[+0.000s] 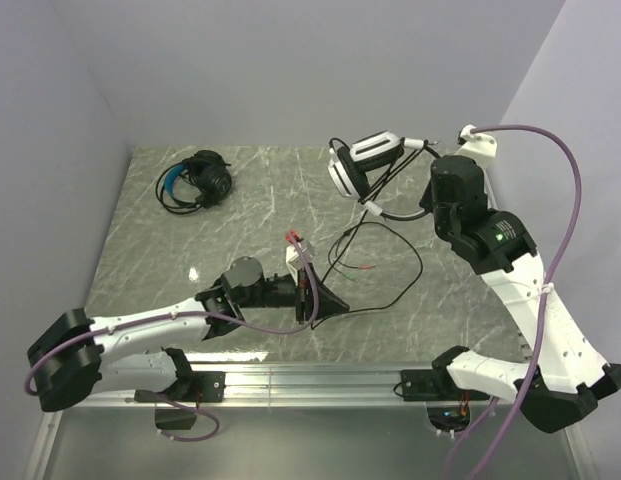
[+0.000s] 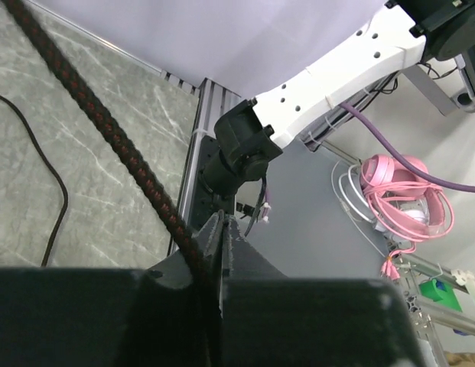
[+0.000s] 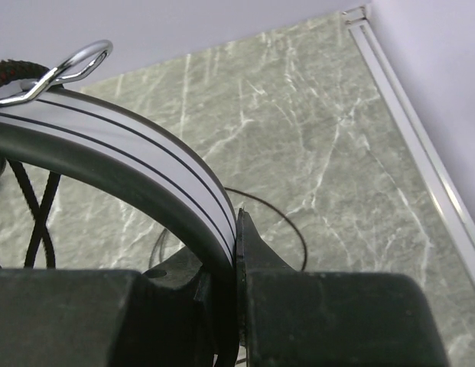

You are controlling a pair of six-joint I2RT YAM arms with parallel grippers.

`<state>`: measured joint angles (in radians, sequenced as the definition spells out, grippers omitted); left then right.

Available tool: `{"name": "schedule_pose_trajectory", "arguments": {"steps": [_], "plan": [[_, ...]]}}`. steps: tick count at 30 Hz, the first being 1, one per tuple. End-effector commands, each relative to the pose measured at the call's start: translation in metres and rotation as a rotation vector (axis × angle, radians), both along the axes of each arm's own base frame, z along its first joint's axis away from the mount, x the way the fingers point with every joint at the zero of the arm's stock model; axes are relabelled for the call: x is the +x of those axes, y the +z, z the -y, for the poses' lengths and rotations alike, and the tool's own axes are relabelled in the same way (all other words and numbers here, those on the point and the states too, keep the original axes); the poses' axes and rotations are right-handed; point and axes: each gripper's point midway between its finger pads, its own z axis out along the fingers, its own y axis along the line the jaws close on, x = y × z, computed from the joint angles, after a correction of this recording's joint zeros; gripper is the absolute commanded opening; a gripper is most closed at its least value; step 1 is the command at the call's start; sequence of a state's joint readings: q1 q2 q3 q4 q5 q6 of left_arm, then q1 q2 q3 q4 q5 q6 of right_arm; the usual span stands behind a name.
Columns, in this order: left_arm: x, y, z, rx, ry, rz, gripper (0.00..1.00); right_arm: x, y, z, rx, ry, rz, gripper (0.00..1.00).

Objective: Wrap the headphones

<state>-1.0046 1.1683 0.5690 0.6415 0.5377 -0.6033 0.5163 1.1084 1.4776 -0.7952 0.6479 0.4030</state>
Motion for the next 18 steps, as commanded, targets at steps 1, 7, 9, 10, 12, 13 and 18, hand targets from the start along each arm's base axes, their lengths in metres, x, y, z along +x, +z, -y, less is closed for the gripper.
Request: {"name": "schedule_pose_trajectory", "arguments": {"steps": [1, 7, 9, 10, 12, 13, 18], "plan": [[-0.003, 0.009, -0.009, 0.021, 0.025, 0.046, 0.06, 0.012, 0.028, 0.008, 0.070, -0.085, 0.135, 0.00], [-0.013, 0.018, -0.015, 0.030, 0.010, 0.048, 0.06, 0.020, 0.010, 0.013, 0.014, -0.135, 0.096, 0.00], [-0.014, 0.022, -0.019, 0.045, 0.023, 0.058, 0.07, 0.023, 0.003, 0.012, -0.005, -0.134, 0.080, 0.00], [-0.011, 0.027, -0.022, 0.042, 0.045, 0.067, 0.07, 0.023, -0.004, 0.012, -0.015, -0.132, 0.066, 0.00], [-0.009, 0.030, -0.025, 0.075, 0.065, 0.076, 0.08, 0.026, -0.012, 0.012, -0.030, -0.134, 0.049, 0.00], [-0.006, 0.032, -0.028, 0.084, 0.088, 0.082, 0.08, 0.026, -0.019, 0.012, -0.042, -0.135, 0.034, 0.00], [0.000, 0.056, -0.034, 0.106, 0.129, 0.115, 0.08, 0.028, -0.041, 0.010, -0.072, -0.127, -0.006, 0.00]]}}
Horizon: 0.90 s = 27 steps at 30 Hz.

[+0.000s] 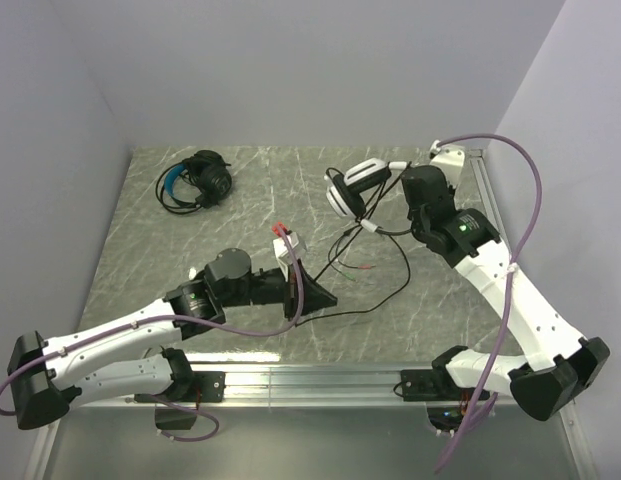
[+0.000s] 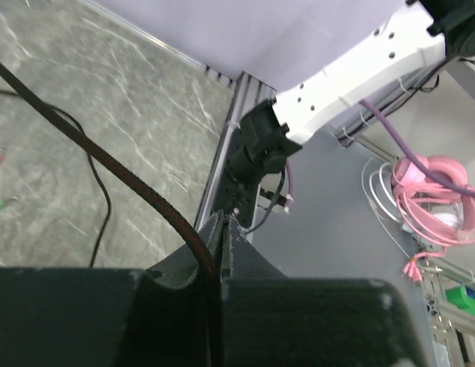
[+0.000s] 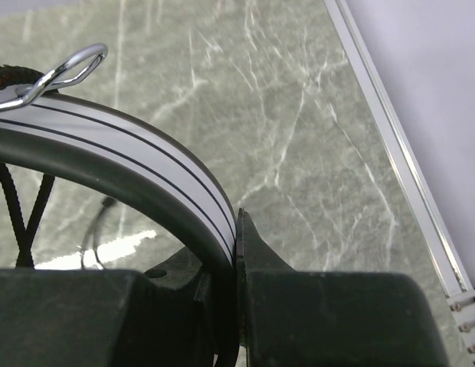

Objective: Wrap the headphones

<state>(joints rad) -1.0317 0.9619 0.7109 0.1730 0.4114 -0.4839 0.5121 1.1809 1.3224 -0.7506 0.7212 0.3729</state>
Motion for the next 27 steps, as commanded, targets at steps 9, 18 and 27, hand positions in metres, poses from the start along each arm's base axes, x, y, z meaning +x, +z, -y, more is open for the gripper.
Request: {"name": "schedule_pose_trajectory", "arguments": {"steps": [9, 18, 27], "plan": [[0.036, 0.059, -0.023, 0.089, 0.225, 0.121, 0.08, 0.006, -0.023, -0.006, 0.021, -0.004, 0.044, 0.00], [0.071, 0.097, -0.030, 0.117, 0.370, 0.244, 0.10, -0.011, -0.058, -0.028, -0.032, 0.064, -0.037, 0.00], [0.118, 0.109, -0.044, 0.175, 0.420, 0.256, 0.15, -0.043, -0.084, -0.050, -0.059, 0.159, -0.090, 0.00]]}}
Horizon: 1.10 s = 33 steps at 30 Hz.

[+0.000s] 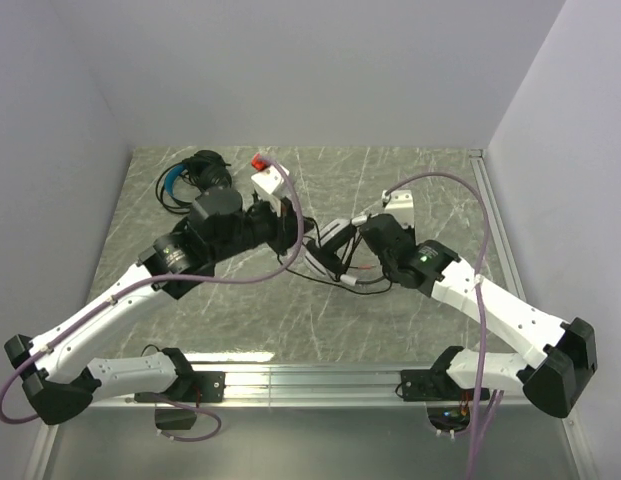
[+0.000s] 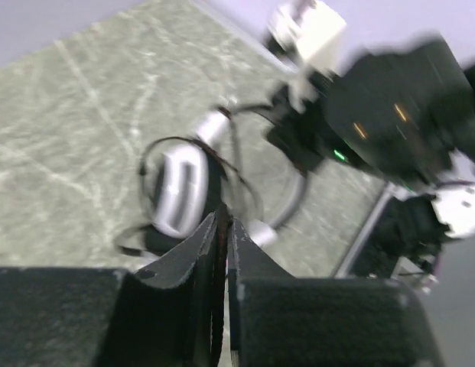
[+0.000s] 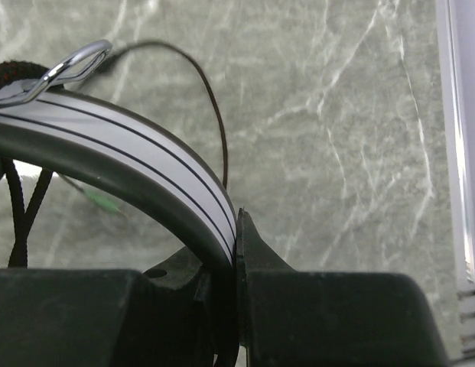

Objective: Wrap the headphones

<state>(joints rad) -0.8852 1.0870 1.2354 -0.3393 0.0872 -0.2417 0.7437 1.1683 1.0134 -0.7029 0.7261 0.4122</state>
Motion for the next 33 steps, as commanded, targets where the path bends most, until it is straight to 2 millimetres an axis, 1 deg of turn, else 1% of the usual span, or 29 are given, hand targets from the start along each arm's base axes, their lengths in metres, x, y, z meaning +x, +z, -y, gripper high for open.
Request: {"name": "schedule_pose_trajectory", "arguments": {"steps": [1, 3, 5, 7, 9, 10, 13, 14, 15, 17, 18, 19, 22, 26, 27, 28, 29, 30, 31, 32, 33], "plan": [[0.009, 0.024, -0.005, 0.013, -0.010, 0.044, 0.15, -0.004, 0.021, 0.004, 0.057, -0.045, 0.092, 0.00], [0.017, 0.018, -0.007, 0.046, 0.024, 0.032, 0.14, -0.007, 0.022, 0.004, 0.064, -0.028, 0.086, 0.00], [0.020, 0.009, -0.004, 0.073, 0.023, 0.020, 0.13, -0.012, 0.029, 0.004, 0.088, -0.002, 0.089, 0.00], [0.020, 0.004, -0.001, 0.086, 0.009, 0.013, 0.14, -0.017, 0.038, 0.010, 0.104, -0.009, 0.110, 0.00], [0.015, 0.002, 0.002, 0.088, -0.023, 0.006, 0.14, -0.021, 0.049, 0.014, 0.125, -0.018, 0.134, 0.00], [0.016, 0.000, 0.002, 0.088, -0.025, 0.003, 0.15, -0.022, 0.050, 0.016, 0.121, -0.020, 0.132, 0.00], [0.020, 0.000, 0.001, 0.091, -0.004, 0.011, 0.15, -0.027, 0.058, 0.013, 0.144, 0.017, 0.124, 0.00], [0.021, 0.000, -0.001, 0.096, 0.005, 0.014, 0.14, -0.029, 0.058, 0.005, 0.170, 0.056, 0.104, 0.00], [0.023, 0.004, -0.002, 0.087, 0.022, 0.027, 0.13, -0.030, 0.060, 0.002, 0.181, 0.077, 0.100, 0.00], [0.024, 0.009, -0.004, 0.065, 0.023, 0.051, 0.13, -0.034, 0.059, -0.002, 0.187, 0.116, 0.076, 0.00], [0.021, 0.023, -0.005, 0.023, 0.014, 0.089, 0.14, -0.035, 0.056, -0.005, 0.184, 0.127, 0.056, 0.00], [0.018, 0.026, -0.005, 0.007, -0.003, 0.096, 0.14, -0.038, 0.053, -0.004, 0.172, 0.135, 0.036, 0.00], [0.019, 0.037, -0.008, -0.007, 0.000, 0.129, 0.14, -0.041, 0.045, -0.008, 0.161, 0.167, -0.006, 0.00], [0.028, 0.036, -0.010, 0.023, 0.030, 0.149, 0.13, -0.047, 0.041, -0.016, 0.187, 0.220, -0.033, 0.00], [0.027, 0.036, -0.009, 0.025, 0.022, 0.155, 0.13, -0.049, 0.041, -0.018, 0.194, 0.236, -0.039, 0.00], [0.026, 0.032, -0.008, 0.024, 0.009, 0.153, 0.13, -0.050, 0.040, -0.023, 0.208, 0.264, -0.047, 0.00], [0.023, 0.042, -0.004, -0.015, -0.015, 0.185, 0.13, -0.051, 0.039, -0.025, 0.211, 0.273, -0.056, 0.00], [0.015, 0.046, -0.002, -0.040, -0.053, 0.203, 0.14, -0.052, 0.037, -0.029, 0.213, 0.287, -0.067, 0.00], [0.014, 0.043, 0.000, -0.045, -0.065, 0.205, 0.14, -0.052, 0.035, -0.032, 0.215, 0.301, -0.076, 0.00], [0.014, 0.048, 0.002, -0.062, -0.073, 0.221, 0.15, -0.054, 0.033, -0.037, 0.225, 0.322, -0.090, 0.00], [0.013, 0.047, 0.004, -0.059, -0.089, 0.226, 0.15, -0.056, 0.031, -0.042, 0.228, 0.344, -0.101, 0.00]]}}
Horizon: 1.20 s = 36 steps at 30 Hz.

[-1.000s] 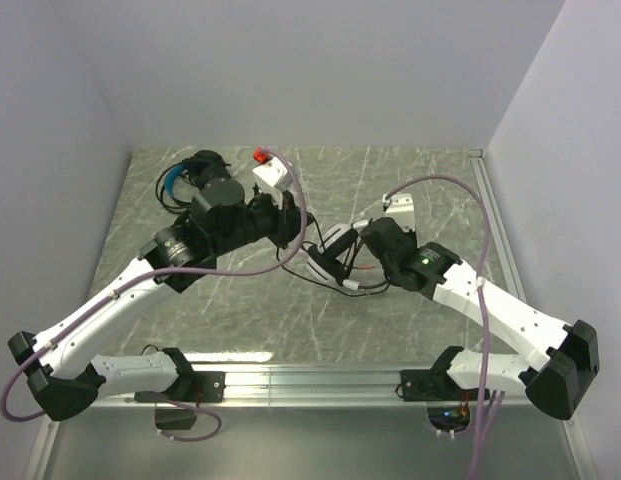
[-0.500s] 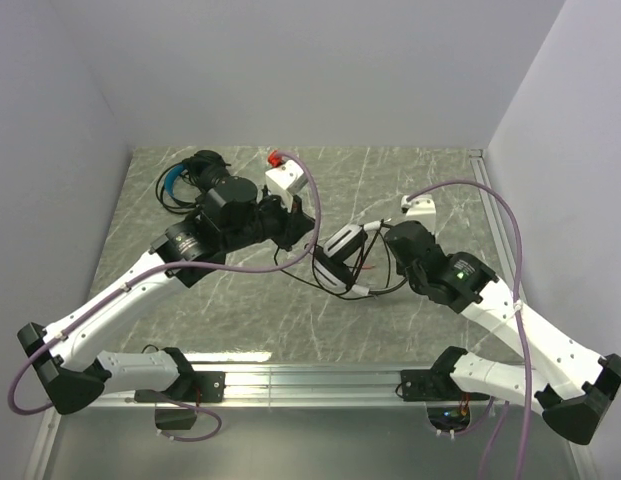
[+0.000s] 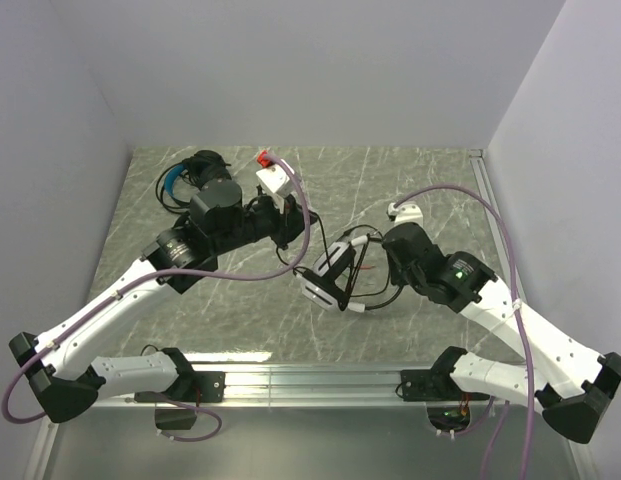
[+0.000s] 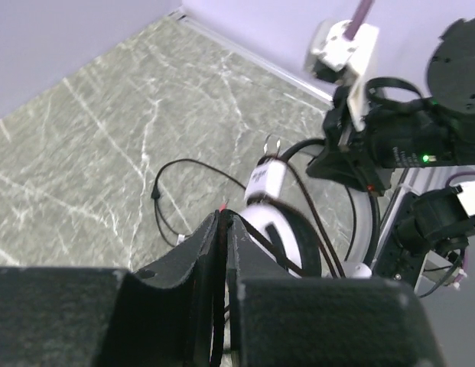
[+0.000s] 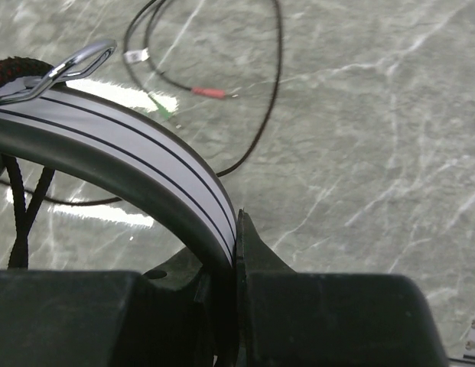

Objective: Wrap the headphones

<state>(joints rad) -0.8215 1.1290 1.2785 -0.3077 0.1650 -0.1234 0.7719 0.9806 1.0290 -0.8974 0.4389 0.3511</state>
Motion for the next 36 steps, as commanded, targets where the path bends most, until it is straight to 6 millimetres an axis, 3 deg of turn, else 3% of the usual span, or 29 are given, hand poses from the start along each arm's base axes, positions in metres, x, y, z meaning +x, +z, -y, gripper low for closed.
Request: {"name": "schedule_pose_trajectory", "arguments": {"steps": [1, 10, 16, 24, 26, 33, 36], "plan": [[-0.006, 0.037, 0.006, -0.091, -0.064, 0.121, 0.15, 0.002, 0.021, -0.033, 0.124, 0.096, 0.033, 0.00], [0.016, 0.030, 0.023, -0.071, -0.087, 0.149, 0.14, -0.015, 0.023, -0.058, 0.147, 0.211, 0.014, 0.00], [0.051, 0.019, 0.027, -0.095, -0.044, 0.104, 0.14, -0.022, 0.031, -0.066, 0.171, 0.235, 0.027, 0.00], [0.085, -0.026, 0.031, -0.110, -0.041, -0.002, 0.14, -0.032, 0.070, -0.074, 0.307, 0.298, 0.090, 0.00], [0.088, -0.028, 0.031, -0.133, -0.050, 0.006, 0.14, -0.037, 0.080, -0.078, 0.342, 0.332, 0.091, 0.00], [0.082, -0.053, 0.038, -0.168, -0.139, -0.053, 0.15, -0.041, 0.118, -0.070, 0.400, 0.323, 0.149, 0.00], [0.073, -0.061, 0.045, -0.209, -0.199, -0.082, 0.15, -0.044, 0.147, -0.072, 0.455, 0.342, 0.193, 0.00]]}}
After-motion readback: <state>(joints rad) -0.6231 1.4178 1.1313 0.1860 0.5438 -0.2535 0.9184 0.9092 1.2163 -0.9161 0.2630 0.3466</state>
